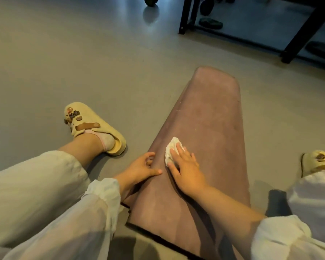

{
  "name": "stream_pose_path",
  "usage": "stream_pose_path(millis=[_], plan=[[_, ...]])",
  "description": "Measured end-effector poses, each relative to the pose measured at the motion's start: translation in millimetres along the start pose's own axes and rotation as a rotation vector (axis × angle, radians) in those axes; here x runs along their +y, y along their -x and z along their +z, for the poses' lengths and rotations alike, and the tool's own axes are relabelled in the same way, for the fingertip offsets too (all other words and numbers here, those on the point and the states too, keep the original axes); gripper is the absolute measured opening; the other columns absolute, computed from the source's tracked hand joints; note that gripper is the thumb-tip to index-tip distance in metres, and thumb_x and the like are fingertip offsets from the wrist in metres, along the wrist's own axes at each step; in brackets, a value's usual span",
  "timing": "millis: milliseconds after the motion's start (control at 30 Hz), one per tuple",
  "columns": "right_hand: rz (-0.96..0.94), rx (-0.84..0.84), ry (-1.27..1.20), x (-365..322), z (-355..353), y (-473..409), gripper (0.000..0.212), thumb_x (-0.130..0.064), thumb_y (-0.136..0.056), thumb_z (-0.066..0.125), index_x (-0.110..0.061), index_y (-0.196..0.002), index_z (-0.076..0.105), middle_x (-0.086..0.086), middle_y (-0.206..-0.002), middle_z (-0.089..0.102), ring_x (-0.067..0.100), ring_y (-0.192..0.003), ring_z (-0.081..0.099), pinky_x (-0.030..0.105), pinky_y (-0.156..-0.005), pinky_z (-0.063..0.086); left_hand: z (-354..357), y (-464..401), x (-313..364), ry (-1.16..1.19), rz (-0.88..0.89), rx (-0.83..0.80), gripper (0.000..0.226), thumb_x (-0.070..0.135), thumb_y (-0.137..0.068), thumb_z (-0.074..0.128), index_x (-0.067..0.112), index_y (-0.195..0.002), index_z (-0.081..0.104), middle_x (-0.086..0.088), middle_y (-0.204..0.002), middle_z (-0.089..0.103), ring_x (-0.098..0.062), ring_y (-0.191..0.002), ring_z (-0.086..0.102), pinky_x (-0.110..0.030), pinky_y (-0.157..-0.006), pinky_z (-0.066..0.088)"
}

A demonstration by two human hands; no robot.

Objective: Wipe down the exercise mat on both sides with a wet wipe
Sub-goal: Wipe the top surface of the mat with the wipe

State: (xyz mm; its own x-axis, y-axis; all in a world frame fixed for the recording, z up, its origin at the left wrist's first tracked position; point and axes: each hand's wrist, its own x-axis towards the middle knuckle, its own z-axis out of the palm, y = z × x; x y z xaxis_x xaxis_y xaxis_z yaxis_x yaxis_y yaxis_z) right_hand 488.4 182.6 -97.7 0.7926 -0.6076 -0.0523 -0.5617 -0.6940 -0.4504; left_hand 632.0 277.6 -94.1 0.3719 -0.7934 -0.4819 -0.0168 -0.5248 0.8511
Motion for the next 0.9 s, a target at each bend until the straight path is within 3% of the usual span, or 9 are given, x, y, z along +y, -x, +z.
stream_pose_path(millis=[67, 167, 300, 400, 533, 667, 800, 900], plan=[[-0.038, 0.023, 0.258, 2.0, 6.1, 0.8, 0.056, -0.044, -0.099, 0.031, -0.024, -0.150, 0.019, 0.002, -0.159, -0.001, 0.022, -0.146, -0.008, 0.043, -0.114, -0.012, 0.4, -4.8, -4.6, 0.028, 0.010, -0.003, 0.078, 0.007, -0.076, 0.075, 0.010, -0.142, 0.033, -0.009, -0.129, 0.053, -0.020, -0.114, 0.054, -0.029, -0.099, 0.043], [-0.112, 0.014, 0.412, 1.1, 6.9, -11.4, 0.061, -0.043, -0.099, 0.031, -0.014, -0.151, 0.015, 0.008, -0.159, -0.007, 0.022, -0.144, -0.015, 0.036, -0.108, -0.023, 3.1, -10.0, -13.4, -0.020, 0.067, 0.024, 0.083, 0.008, -0.076, 0.075, 0.012, -0.145, 0.029, -0.007, -0.133, 0.049, -0.016, -0.114, 0.051, -0.024, -0.096, 0.041], [-0.168, -0.087, 0.425, 6.8, 5.7, -39.3, 0.061, -0.043, -0.101, 0.023, -0.017, -0.151, -0.001, 0.005, -0.158, -0.011, 0.020, -0.145, -0.013, 0.034, -0.115, -0.010, 2.8, -15.7, -32.6, -0.380, 0.266, 0.129, 0.077, 0.034, -0.084, 0.067, 0.025, -0.147, 0.024, 0.000, -0.148, 0.033, -0.017, -0.134, 0.032, -0.029, -0.111, 0.025], [-0.192, -0.127, 0.477, 19.0, -2.4, -65.9, 0.056, -0.042, -0.102, 0.018, -0.021, -0.151, 0.001, 0.001, -0.159, -0.009, 0.019, -0.145, -0.011, 0.038, -0.115, -0.006, 2.1, -20.0, -46.6, -0.430, 0.289, 0.118, 0.076, 0.053, -0.083, 0.059, 0.038, -0.145, 0.018, 0.006, -0.149, 0.032, -0.014, -0.134, 0.028, -0.025, -0.109, 0.020], [-0.186, -0.145, 0.523, 32.8, -18.6, -114.8, 0.053, -0.040, -0.102, 0.017, -0.021, -0.151, 0.011, 0.002, -0.160, -0.002, 0.021, -0.146, -0.007, 0.039, -0.115, -0.004, 3.4, -26.2, -56.3, -0.424, 0.298, 0.132, 0.075, 0.064, -0.071, 0.048, 0.050, -0.134, 0.010, 0.019, -0.143, 0.030, -0.010, -0.131, 0.025, -0.019, -0.106, 0.017], [-0.155, -0.154, 0.567, 39.4, -38.3, -169.1, 0.048, -0.040, -0.102, 0.018, -0.023, -0.145, 0.032, 0.004, -0.159, 0.010, 0.022, -0.146, -0.002, 0.039, -0.116, -0.003, 5.6, -29.8, -63.7, -0.415, 0.335, 0.155, 0.080, 0.073, -0.064, 0.039, 0.050, -0.134, 0.006, 0.026, -0.138, 0.026, -0.007, -0.129, 0.025, -0.020, -0.109, 0.016], [-0.023, -0.117, 0.568, 44.9, -55.2, -205.7, 0.048, -0.037, -0.103, 0.017, -0.020, -0.142, 0.039, 0.007, -0.158, 0.013, 0.025, -0.146, -0.002, 0.041, -0.116, 0.000, 5.8, -32.4, -68.6, -0.372, 0.315, 0.141, 0.075, 0.072, -0.064, 0.044, 0.061, -0.128, 0.007, 0.033, -0.134, 0.022, -0.006, -0.130, 0.018, -0.028, -0.112, 0.016], [-0.065, -0.174, 0.545, 36.4, -50.6, -201.5, 0.047, -0.032, -0.103, 0.019, -0.015, -0.137, 0.048, 0.009, -0.154, 0.026, 0.026, -0.145, 0.007, 0.040, -0.116, 0.006, 4.9, -32.3, -67.3, -0.377, 0.297, 0.129, 0.075, 0.072, -0.063, 0.045, 0.061, -0.127, 0.007, 0.035, -0.133, 0.020, -0.005, -0.130, 0.018, -0.027, -0.111, 0.015]])
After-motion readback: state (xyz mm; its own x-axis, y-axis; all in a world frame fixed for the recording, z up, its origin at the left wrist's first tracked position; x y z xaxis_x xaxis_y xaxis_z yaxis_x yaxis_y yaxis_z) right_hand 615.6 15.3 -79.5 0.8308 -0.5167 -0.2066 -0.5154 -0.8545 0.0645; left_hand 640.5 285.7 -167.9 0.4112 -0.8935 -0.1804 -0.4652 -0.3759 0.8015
